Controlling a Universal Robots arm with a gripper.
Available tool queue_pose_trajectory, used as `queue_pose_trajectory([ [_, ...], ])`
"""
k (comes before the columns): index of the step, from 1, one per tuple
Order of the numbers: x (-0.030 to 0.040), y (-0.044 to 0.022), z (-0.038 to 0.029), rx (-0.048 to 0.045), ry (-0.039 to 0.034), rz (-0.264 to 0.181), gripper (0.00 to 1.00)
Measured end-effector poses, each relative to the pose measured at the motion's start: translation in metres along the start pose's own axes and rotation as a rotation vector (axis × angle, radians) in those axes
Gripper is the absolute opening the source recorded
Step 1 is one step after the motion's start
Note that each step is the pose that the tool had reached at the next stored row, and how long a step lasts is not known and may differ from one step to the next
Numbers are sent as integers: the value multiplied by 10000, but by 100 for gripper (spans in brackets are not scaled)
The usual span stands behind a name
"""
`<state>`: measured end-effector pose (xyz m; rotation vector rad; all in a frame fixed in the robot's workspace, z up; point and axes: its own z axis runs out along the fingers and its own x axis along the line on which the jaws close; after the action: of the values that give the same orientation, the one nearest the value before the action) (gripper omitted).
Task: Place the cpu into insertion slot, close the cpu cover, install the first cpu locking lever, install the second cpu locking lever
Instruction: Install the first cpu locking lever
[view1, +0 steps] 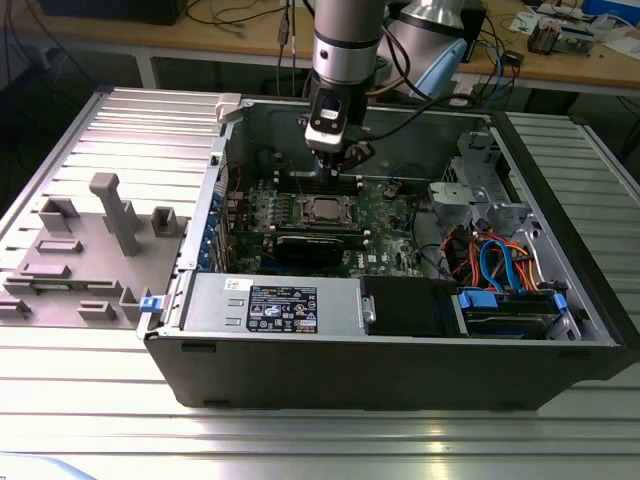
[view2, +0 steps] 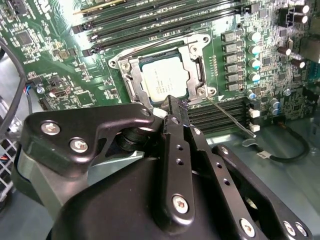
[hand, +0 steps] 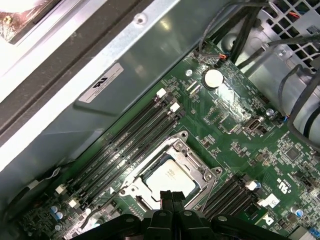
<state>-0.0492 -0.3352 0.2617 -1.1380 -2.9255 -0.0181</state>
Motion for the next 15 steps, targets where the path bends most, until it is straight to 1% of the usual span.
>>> queue_pose_trajectory([
  [5,4,-4,0,2,4,-382,11],
  [15,11,-10,0,3,4,-404,11],
])
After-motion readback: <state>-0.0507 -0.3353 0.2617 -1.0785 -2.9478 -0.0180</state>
